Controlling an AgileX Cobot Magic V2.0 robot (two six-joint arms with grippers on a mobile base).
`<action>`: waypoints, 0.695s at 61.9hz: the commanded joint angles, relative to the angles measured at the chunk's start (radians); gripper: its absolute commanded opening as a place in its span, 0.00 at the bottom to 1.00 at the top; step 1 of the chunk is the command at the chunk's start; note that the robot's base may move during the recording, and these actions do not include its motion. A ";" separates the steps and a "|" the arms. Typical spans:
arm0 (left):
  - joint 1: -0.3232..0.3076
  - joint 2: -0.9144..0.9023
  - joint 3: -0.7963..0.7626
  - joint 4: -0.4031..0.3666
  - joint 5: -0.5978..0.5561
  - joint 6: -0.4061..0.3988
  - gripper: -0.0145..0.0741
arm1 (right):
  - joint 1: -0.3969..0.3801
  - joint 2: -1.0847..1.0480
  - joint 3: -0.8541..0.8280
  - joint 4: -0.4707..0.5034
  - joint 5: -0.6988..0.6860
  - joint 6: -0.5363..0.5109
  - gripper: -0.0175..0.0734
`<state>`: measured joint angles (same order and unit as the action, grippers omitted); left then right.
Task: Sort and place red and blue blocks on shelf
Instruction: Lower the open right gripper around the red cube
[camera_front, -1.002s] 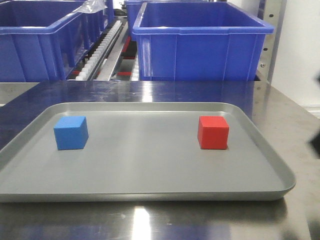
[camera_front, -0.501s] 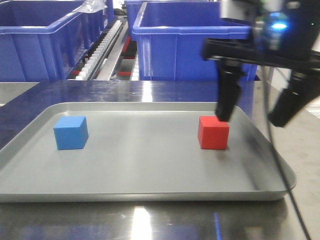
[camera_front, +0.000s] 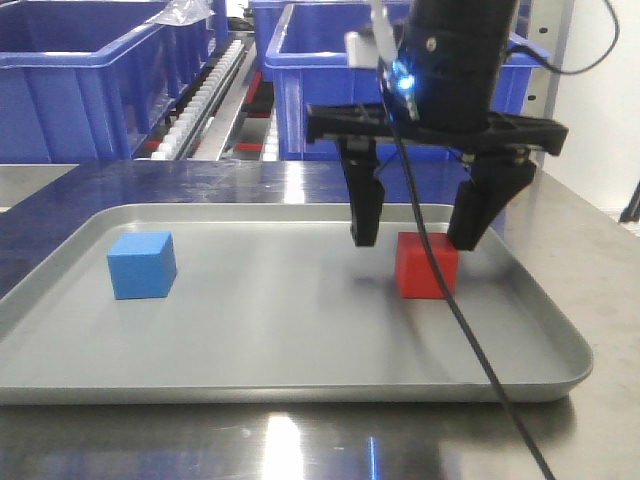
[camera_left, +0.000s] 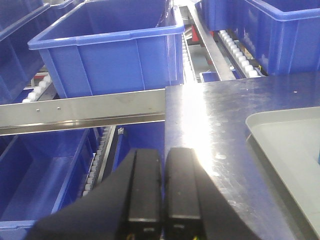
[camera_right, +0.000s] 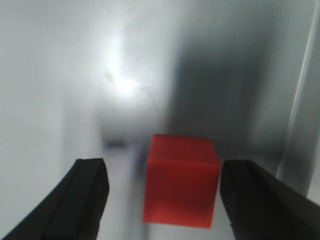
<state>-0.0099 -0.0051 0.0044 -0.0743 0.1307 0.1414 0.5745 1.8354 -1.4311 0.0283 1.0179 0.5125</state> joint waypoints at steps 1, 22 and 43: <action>-0.003 -0.011 0.028 -0.007 -0.082 0.000 0.30 | -0.001 -0.045 -0.035 -0.019 -0.003 0.004 0.83; -0.003 -0.011 0.028 -0.007 -0.082 0.000 0.30 | -0.005 -0.045 0.000 -0.043 -0.030 0.069 0.83; -0.003 -0.011 0.028 -0.007 -0.082 0.000 0.30 | -0.005 -0.044 0.013 -0.049 -0.043 0.089 0.83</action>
<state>-0.0099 -0.0051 0.0044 -0.0743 0.1307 0.1414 0.5745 1.8395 -1.3985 0.0000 0.9866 0.5991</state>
